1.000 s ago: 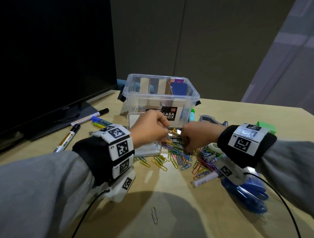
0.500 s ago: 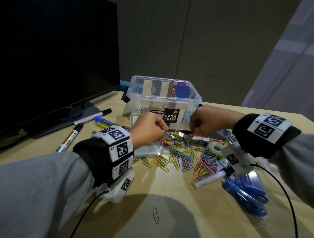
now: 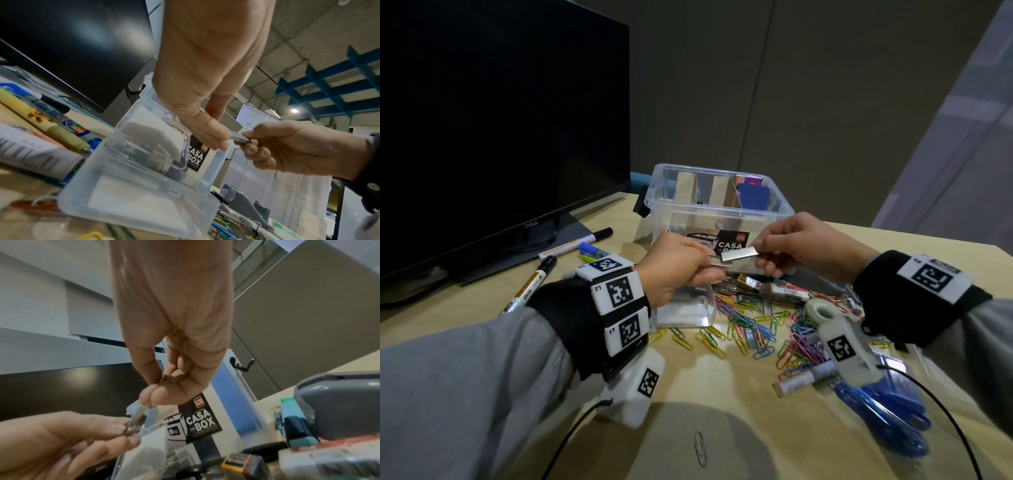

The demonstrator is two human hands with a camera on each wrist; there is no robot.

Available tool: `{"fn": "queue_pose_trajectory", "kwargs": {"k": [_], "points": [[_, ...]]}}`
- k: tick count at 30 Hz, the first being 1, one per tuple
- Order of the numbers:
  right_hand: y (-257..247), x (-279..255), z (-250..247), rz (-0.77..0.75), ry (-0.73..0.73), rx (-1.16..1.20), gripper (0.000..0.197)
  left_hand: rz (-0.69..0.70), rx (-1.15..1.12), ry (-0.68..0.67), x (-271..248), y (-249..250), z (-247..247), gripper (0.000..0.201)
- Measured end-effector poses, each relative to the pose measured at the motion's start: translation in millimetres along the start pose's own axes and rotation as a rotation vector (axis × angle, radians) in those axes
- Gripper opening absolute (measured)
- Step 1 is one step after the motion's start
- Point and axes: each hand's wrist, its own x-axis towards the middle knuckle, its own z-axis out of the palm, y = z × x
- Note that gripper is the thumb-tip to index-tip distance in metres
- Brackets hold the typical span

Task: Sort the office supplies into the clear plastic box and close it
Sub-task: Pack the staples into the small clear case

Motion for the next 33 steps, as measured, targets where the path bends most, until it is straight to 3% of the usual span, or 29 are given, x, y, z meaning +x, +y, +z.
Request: {"fn": "queue_pose_trajectory", "kwargs": {"k": [24,30,33], "points": [[14.5,9.1,22.6,-0.041,-0.005,0.124,0.021,-0.019,-0.170,-0.038,0.1,3.7,-1.6,0.018],[14.0,13.2,21.7,-0.061,0.005,-0.044,0.015,0.055,-0.103,0.012,0.5,2.2,-8.3,0.005],[21.4,23.1,18.0,-0.185,0.078,-0.543,0.012,0.069,-0.072,0.031,0.9,1.4,-13.3,0.010]]}}
